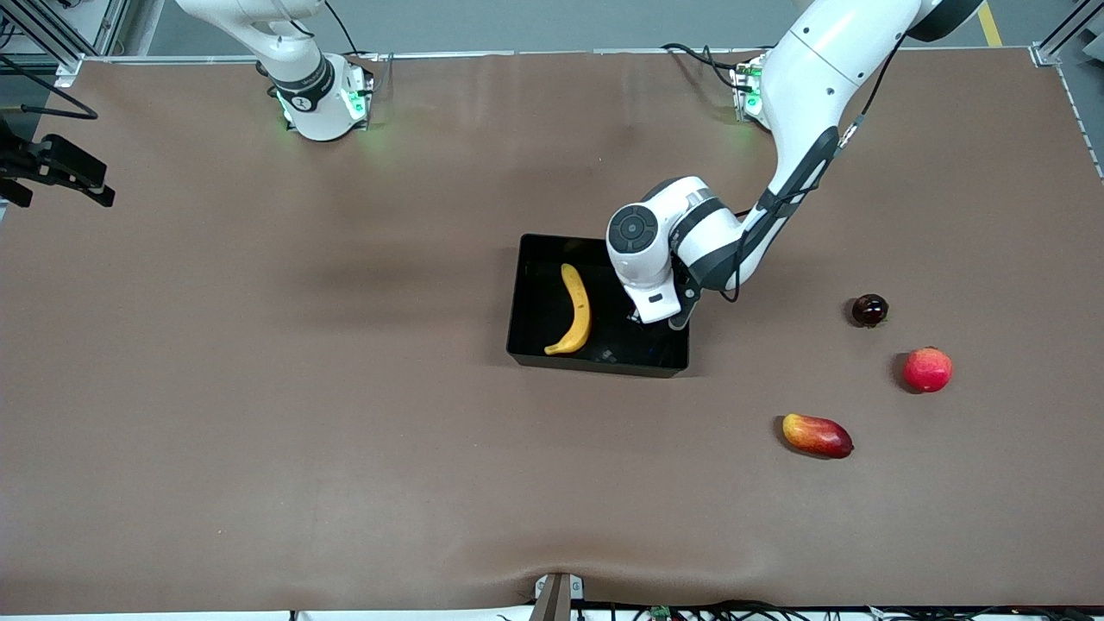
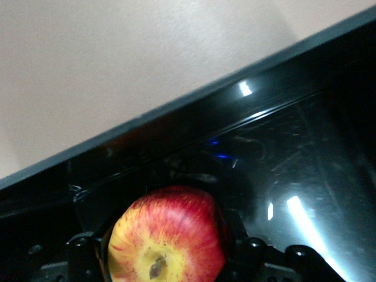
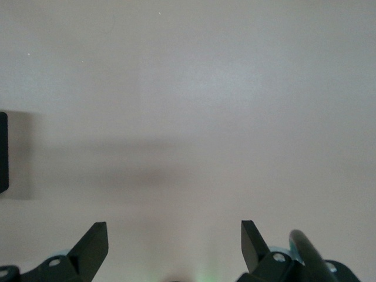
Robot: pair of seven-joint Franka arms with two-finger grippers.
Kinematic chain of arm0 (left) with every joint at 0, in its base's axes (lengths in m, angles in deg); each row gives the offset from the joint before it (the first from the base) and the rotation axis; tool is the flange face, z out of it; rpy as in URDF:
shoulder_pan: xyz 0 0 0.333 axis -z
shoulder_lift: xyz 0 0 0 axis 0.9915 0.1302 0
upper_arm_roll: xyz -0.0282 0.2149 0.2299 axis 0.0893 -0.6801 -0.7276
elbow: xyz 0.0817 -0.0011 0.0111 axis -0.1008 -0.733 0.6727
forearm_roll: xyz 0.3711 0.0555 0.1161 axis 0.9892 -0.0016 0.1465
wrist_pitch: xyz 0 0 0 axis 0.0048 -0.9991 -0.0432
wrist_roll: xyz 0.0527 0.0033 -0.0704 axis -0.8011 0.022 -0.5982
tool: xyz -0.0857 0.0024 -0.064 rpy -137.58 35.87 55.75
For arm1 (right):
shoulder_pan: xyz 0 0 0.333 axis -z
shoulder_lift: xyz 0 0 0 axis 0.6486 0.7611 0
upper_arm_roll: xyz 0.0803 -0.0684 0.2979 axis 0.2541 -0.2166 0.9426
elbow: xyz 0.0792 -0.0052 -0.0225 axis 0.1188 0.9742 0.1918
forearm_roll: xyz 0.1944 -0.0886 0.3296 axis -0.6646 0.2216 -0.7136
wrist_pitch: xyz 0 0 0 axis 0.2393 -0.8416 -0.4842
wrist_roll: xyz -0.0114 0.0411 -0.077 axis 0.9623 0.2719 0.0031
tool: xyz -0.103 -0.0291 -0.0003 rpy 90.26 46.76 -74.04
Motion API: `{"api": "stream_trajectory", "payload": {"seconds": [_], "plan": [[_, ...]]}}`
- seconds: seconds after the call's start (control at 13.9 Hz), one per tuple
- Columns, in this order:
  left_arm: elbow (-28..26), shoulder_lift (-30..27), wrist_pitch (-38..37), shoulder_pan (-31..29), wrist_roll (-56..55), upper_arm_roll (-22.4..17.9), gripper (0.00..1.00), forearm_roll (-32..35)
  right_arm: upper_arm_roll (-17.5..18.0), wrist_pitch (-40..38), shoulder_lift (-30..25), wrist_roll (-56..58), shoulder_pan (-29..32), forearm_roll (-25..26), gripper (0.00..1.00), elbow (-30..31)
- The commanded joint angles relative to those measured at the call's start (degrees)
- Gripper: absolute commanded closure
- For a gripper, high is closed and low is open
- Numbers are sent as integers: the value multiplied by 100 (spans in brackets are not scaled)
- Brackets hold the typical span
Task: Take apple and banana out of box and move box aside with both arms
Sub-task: 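Reach the left gripper into the tray and grasp the small apple, then carry the apple out with the left gripper and set it beside the plum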
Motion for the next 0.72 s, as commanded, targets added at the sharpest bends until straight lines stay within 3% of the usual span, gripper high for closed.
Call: {"api": "stream_trajectory", "payload": {"seconds": [0.0,0.22,0.5,0.65], "plan": [[358,-38,-4,-15,-139,55,100,118,51,-49,48,-82,49,116,0,-104],[920,-135,-950,-102,342,388,100,48,51,-50,48,-82,49,116,0,-104],[2132,-223,-2339,-120,1817,380,100,-690,51,-49,48,-82,58,99,0,-113],[2179,-398,-2553,-539,2495,380,100,-718,51,-49,48,-82,58,99,0,-104]]}}
